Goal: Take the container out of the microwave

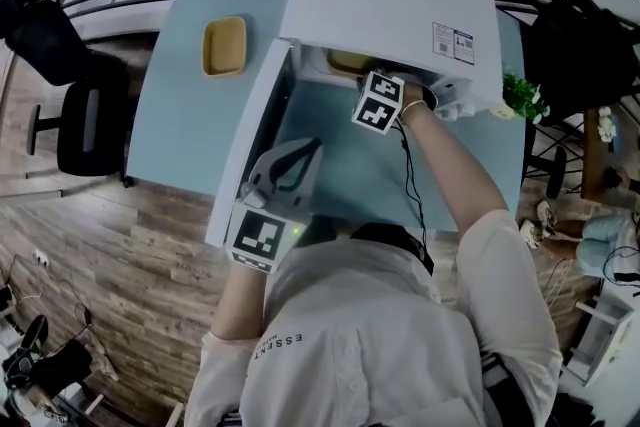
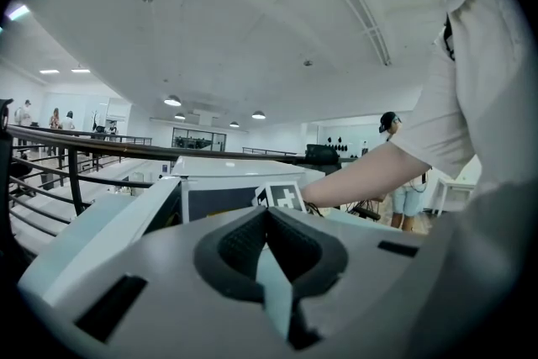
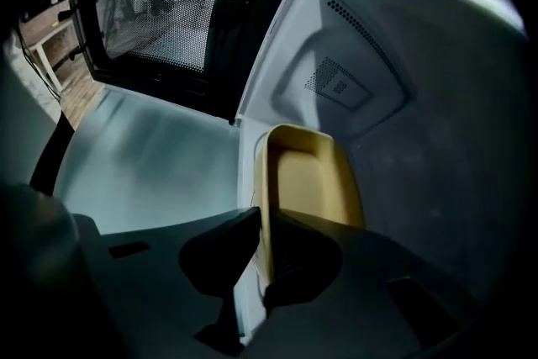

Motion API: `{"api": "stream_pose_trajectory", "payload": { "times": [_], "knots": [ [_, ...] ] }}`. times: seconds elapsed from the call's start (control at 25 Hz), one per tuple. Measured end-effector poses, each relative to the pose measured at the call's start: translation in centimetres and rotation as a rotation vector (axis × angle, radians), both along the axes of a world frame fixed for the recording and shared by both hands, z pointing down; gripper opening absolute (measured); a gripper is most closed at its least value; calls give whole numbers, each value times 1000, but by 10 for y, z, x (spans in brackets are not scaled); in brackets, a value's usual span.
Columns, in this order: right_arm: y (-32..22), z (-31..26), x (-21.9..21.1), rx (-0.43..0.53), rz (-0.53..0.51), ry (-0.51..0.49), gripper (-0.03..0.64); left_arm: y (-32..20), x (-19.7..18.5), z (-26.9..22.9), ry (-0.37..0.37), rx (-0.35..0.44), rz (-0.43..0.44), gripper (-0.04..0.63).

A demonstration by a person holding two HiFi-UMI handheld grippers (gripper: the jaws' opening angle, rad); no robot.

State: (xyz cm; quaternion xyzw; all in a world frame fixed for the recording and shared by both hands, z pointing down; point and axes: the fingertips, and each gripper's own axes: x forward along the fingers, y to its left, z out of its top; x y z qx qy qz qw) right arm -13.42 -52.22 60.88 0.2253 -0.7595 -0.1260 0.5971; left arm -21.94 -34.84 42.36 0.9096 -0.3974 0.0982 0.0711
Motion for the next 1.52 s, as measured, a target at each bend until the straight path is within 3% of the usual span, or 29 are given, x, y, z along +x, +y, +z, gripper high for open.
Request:
{"api": "stream_pose_trajectory", "payload": {
  "times": [0.4, 0.92, 1.2, 1.52],
  "knots": [
    [27, -18, 4, -18, 19, -64, 26, 1, 1, -3, 22, 22, 41, 2],
    [126, -51, 3, -75, 29, -239, 23, 40, 15, -12, 3, 48, 32, 2],
    [186, -86, 13, -57, 57, -396, 23, 64, 23, -14, 8, 40, -3, 2],
    [229, -145, 34, 26, 178, -702, 21, 91, 30, -31, -6, 66, -27, 2]
  ]
}}
